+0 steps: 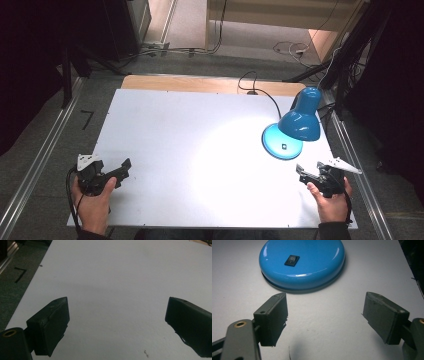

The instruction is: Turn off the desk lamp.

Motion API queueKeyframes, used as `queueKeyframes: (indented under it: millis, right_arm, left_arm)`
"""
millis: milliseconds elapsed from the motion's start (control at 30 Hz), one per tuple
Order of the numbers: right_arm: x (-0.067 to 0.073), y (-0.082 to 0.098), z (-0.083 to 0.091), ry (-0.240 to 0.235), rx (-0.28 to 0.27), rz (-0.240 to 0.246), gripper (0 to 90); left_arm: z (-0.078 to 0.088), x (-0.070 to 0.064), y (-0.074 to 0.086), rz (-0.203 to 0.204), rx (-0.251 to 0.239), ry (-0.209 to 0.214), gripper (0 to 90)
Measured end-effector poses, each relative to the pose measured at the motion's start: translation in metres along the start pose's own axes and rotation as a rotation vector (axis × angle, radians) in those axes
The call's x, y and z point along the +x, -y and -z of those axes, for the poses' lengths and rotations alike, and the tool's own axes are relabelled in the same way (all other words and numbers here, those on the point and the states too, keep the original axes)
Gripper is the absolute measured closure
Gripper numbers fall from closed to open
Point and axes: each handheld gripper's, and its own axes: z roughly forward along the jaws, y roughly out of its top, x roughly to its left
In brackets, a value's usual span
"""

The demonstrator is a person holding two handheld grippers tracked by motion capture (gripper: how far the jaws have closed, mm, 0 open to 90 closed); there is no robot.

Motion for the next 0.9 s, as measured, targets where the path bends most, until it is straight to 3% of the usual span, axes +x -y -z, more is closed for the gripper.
queueKeyframes:
  millis: [900]
  right_arm:
    - [0.0025, -0.0023, -0.0032, -0.002, 0.0, 0.005, 19.4]
  left_arm:
    - [0.0003, -0.0005, 0.0005, -0.004, 0.003, -0.002, 6.0]
